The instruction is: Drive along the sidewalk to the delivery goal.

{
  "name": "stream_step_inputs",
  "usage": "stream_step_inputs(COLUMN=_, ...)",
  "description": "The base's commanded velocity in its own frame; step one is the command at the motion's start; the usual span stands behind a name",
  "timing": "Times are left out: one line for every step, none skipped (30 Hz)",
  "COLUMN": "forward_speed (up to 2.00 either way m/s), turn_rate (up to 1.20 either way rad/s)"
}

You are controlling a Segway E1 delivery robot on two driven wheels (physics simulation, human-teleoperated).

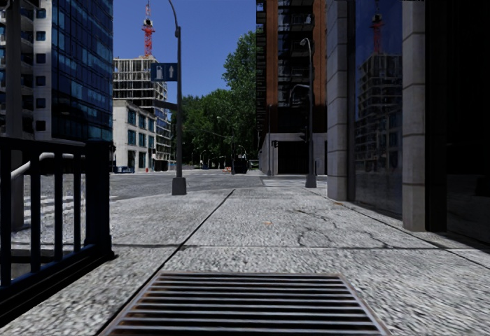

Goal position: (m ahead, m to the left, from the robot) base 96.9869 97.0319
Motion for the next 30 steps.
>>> stream_step_inputs(forward_speed=1.96, turn_rate=0.0)
stream_step_inputs(forward_speed=1.96, turn_rate=0.0)
stream_step_inputs(forward_speed=1.96, turn_rate=0.0)
stream_step_inputs(forward_speed=1.96, turn_rate=0.0)
stream_step_inputs(forward_speed=1.96, turn_rate=0.0)
stream_step_inputs(forward_speed=1.96, turn_rate=0.0)
stream_step_inputs(forward_speed=1.96, turn_rate=0.0)
stream_step_inputs(forward_speed=1.96, turn_rate=0.0)
stream_step_inputs(forward_speed=1.96, turn_rate=0.0)
stream_step_inputs(forward_speed=1.96, turn_rate=0.0)
stream_step_inputs(forward_speed=1.96, turn_rate=0.03)
stream_step_inputs(forward_speed=1.96, turn_rate=0.03)
stream_step_inputs(forward_speed=1.96, turn_rate=0.12)
stream_step_inputs(forward_speed=1.96, turn_rate=0.23)
stream_step_inputs(forward_speed=1.96, turn_rate=0.23)
stream_step_inputs(forward_speed=1.96, turn_rate=0.34)
stream_step_inputs(forward_speed=1.96, turn_rate=0.42)
stream_step_inputs(forward_speed=1.96, turn_rate=0.49)
stream_step_inputs(forward_speed=1.96, turn_rate=0.49)
stream_step_inputs(forward_speed=1.96, turn_rate=0.52)
stream_step_inputs(forward_speed=1.96, turn_rate=0.55)
stream_step_inputs(forward_speed=1.96, turn_rate=0.57)
stream_step_inputs(forward_speed=1.96, turn_rate=0.57)
stream_step_inputs(forward_speed=1.96, turn_rate=0.58)
stream_step_inputs(forward_speed=1.96, turn_rate=0.61)
stream_step_inputs(forward_speed=1.96, turn_rate=0.62)
stream_step_inputs(forward_speed=1.96, turn_rate=0.62)
stream_step_inputs(forward_speed=1.96, turn_rate=0.65)
stream_step_inputs(forward_speed=1.96, turn_rate=0.66)
stream_step_inputs(forward_speed=1.96, turn_rate=0.67)
